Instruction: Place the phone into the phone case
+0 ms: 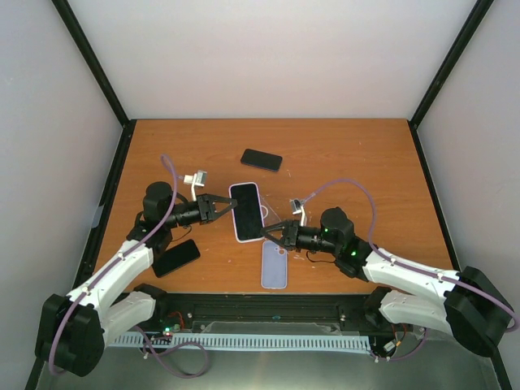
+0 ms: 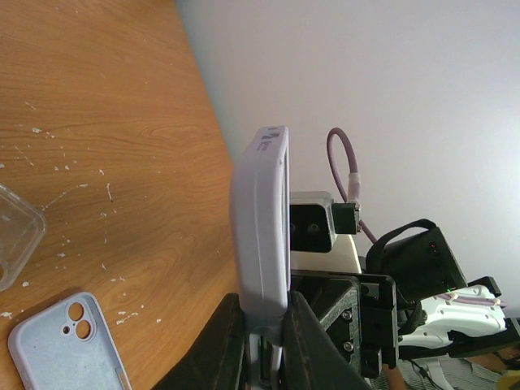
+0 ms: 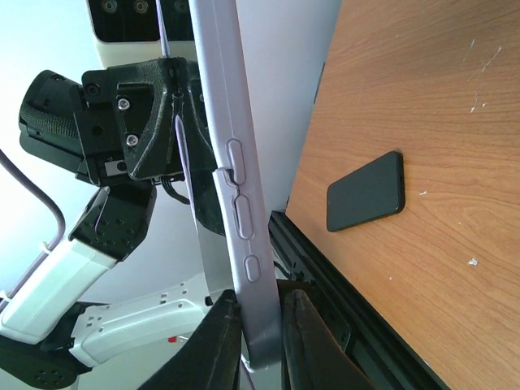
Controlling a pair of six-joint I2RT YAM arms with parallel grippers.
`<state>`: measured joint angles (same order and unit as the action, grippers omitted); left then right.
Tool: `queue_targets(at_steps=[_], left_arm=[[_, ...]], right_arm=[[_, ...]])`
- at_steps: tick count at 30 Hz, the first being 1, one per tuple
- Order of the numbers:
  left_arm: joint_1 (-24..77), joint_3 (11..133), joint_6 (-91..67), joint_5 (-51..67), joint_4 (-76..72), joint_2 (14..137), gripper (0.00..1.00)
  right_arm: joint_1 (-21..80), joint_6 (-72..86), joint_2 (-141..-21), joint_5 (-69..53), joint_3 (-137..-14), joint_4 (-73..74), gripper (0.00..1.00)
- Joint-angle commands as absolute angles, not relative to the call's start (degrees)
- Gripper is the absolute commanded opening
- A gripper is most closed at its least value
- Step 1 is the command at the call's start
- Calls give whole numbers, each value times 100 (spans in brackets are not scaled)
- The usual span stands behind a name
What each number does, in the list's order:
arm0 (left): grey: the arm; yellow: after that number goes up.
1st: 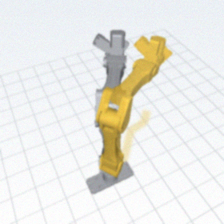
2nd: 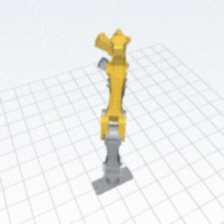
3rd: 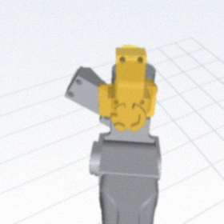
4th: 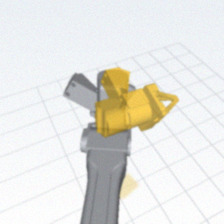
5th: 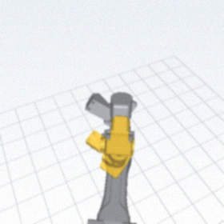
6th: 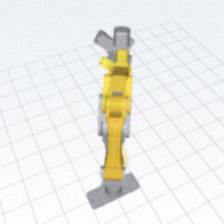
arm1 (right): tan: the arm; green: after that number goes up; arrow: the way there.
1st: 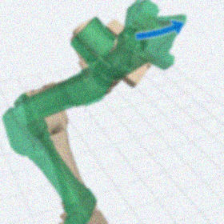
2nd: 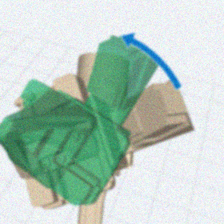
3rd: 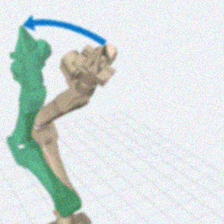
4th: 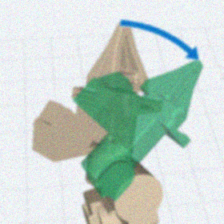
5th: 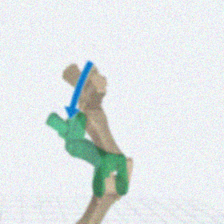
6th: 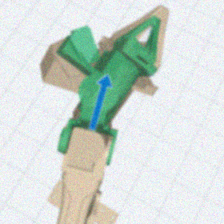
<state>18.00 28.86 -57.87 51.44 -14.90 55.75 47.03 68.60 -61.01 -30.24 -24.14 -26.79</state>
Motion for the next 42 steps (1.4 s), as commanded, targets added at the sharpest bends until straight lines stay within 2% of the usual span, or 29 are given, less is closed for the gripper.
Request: queue_targets(at_steps=[1,3,4,6,9,11,13,19,27,31,35,39,40,42], left_arm=[[1802,3127,-5382,5126,-1509,5466,0],[1802,3100,-5426,5143,-1527,5446,0],[1797,3083,-5498,5202,-1596,5443,0],[1802,3005,-5747,5370,-1873,5444,0],[1802,2761,-6330,5503,-2515,5366,0],[1801,2675,-6608,5547,-2806,5327,0],[1802,2707,-6643,5602,-2830,5326,0],[1797,2815,-6640,5889,-2830,5346,0],[1800,3071,-6207,6207,-2167,5469,0],[1802,3162,-6149,6279,-2016,5563,5],[1802,3284,-5964,6159,-1609,5622,26],[1802,3113,-6095,6161,-1626,5622,57],[1802,3072,-6121,6161,-1638,5604,62],[1802,2972,-6161,6161,-1656,5547,66]], right_arm=[[4733,6817,-5959,-2884,-2518,-2969,3],[4737,6871,-5921,-2875,-2497,-3026,3],[4737,6915,-5919,-2906,-2487,-3086,9],[4737,7013,-5887,-2911,-2483,-3102,29],[4746,6994,-5802,-2892,-2482,-3041,49],[4746,6849,-5822,-2910,-2538,-2922,59],[4746,6696,-5873,-2919,-2627,-2814,62],[4744,6172,-6086,-2839,-3125,-2357,55],[4745,6069,-6368,-2850,-3579,-2467,28],[4741,6178,-6420,-2776,-3609,-2528,16],[4737,6443,-6366,-2461,-3509,-2610,3],[4728,6699,-6313,-2122,-3402,-2836,3],[4728,6736,-6306,-2032,-3408,-2838,3],[4720,6780,-6281,-1828,-3410,-2839,3]])
